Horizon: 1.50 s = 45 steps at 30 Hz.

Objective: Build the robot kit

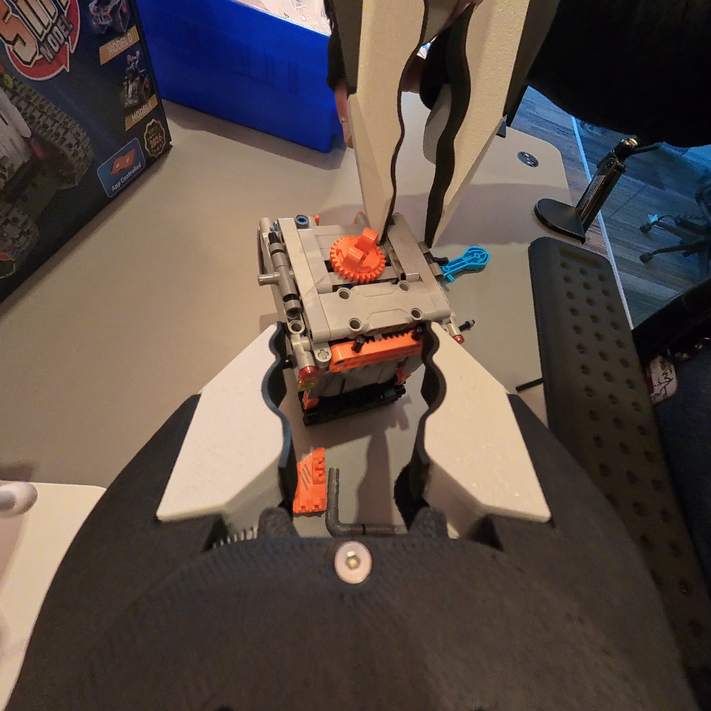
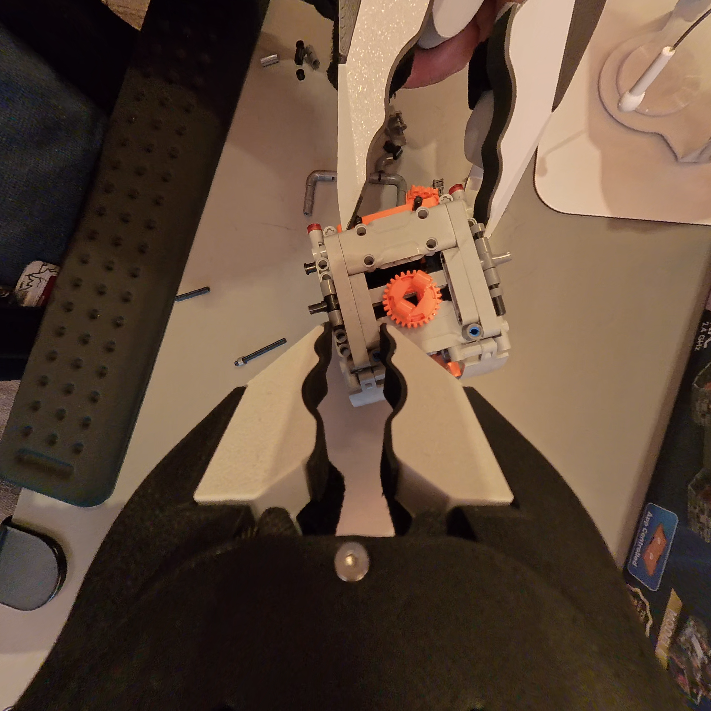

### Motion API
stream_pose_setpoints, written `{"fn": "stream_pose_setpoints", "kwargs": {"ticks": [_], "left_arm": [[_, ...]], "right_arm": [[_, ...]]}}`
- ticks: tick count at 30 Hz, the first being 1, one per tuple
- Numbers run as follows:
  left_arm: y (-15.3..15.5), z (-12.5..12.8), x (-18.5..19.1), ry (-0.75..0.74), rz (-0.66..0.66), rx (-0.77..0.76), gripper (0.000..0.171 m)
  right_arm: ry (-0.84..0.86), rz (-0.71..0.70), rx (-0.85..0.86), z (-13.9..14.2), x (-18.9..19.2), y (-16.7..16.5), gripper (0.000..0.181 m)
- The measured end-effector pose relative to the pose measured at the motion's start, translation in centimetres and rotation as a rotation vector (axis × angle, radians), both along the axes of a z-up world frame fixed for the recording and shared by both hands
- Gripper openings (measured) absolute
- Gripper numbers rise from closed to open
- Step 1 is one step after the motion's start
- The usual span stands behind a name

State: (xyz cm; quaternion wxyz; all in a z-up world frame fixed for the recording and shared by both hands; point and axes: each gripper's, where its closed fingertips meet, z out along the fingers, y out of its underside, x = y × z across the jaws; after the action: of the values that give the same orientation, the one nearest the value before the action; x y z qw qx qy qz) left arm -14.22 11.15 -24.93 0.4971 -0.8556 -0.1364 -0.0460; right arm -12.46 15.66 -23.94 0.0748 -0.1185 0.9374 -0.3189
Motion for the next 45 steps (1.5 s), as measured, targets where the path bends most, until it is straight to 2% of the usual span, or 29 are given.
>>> {"fn": "stream_pose_setpoints", "kwargs": {"ticks": [5,8,11,14,16,19,21,24,28,30,32,36,39,42,45], "left_arm": [[0.0,0.0,0.0,-0.008,-0.007,-0.002,0.070],[0.0,0.0,0.0,-0.014,-0.001,0.003,0.070],[-0.2,0.0,-0.1,-0.016,0.011,0.000,0.069],[-0.4,0.5,0.0,0.002,0.041,-0.016,0.072],[-0.7,1.2,0.2,0.017,0.061,-0.002,0.072],[-1.0,2.0,0.6,0.034,0.097,0.001,0.073],[-1.0,2.1,0.9,0.064,0.120,-0.030,0.074],[-0.7,2.4,1.3,0.118,0.150,-0.052,0.075],[-0.4,2.6,2.0,0.134,0.161,-0.051,0.073],[-0.2,2.6,2.1,0.131,0.167,-0.049,0.072],[-0.2,2.6,2.1,0.141,0.181,-0.056,0.071],[0.2,3.1,2.6,0.165,0.196,-0.038,0.071],[0.9,3.7,3.2,0.236,0.221,-0.040,0.066],[2.2,4.4,4.1,0.389,0.227,-0.082,0.049],[2.9,3.3,4.0,0.441,0.225,-0.153,0.045]], "right_arm": [[0.003,-0.005,0.001,0.0,0.1,0.0,0.023],[-0.015,-0.049,-0.005,0.2,0.2,0.1,0.036],[0.020,-0.171,-0.018,1.2,-0.3,1.6,0.040],[-0.017,-0.289,-0.042,2.1,2.0,3.3,0.031],[-0.056,-0.375,-0.005,0.6,4.4,4.1,0.024],[-0.086,-0.484,0.057,-3.2,7.7,4.4,0.027],[-0.067,-0.541,0.112,-5.7,9.0,4.6,0.024],[-0.066,-0.587,0.134,-8.0,9.9,4.2,0.019],[-0.051,-0.640,0.129,-9.6,9.7,4.0,0.016],[-0.054,-0.656,0.096,-9.7,9.5,3.7,0.005],[-0.043,-0.657,0.084,-9.7,9.3,3.5,0.005],[-0.089,-0.649,0.012,-8.5,9.3,3.5,0.004],[-0.051,-0.625,-0.059,-5.5,7.8,4.3,0.004],[0.036,-0.535,-0.122,-1.7,6.1,5.0,0.004],[0.109,-0.441,-0.135,0.7,4.2,5.4,0.004]]}}
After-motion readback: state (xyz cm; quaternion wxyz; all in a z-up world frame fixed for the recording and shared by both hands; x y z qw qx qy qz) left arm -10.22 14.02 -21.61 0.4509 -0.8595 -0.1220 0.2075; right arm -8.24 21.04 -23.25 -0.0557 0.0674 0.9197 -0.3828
